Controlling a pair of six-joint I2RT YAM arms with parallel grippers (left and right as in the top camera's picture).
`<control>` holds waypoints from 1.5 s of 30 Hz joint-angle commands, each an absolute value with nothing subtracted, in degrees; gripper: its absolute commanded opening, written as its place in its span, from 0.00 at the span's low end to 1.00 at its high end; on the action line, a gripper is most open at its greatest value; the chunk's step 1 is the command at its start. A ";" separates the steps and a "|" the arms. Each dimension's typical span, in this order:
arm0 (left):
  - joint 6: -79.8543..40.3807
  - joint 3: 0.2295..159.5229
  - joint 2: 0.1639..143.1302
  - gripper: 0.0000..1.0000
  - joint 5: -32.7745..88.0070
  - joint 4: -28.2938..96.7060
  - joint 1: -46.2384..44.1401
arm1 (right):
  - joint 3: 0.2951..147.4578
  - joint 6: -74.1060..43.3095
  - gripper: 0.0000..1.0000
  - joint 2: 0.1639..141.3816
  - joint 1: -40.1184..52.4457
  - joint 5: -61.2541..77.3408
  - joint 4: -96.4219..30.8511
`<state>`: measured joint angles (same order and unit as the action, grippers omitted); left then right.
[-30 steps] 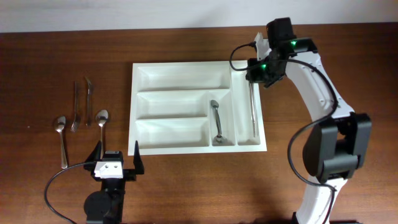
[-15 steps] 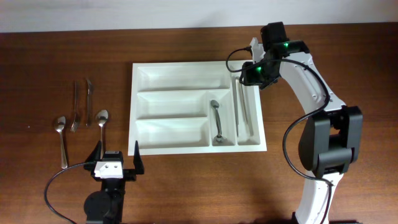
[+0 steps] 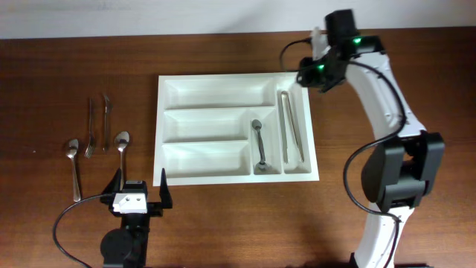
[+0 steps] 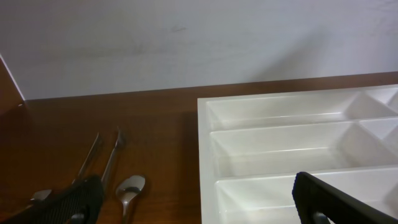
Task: Pack container
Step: 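Move the right gripper over the white plastic knife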
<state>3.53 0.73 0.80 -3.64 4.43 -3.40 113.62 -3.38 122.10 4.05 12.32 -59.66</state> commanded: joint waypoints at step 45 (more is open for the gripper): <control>4.40 0.54 0.36 0.99 -4.27 4.36 -3.16 | 83.53 49.54 0.82 122.30 -31.97 -1.50 -37.56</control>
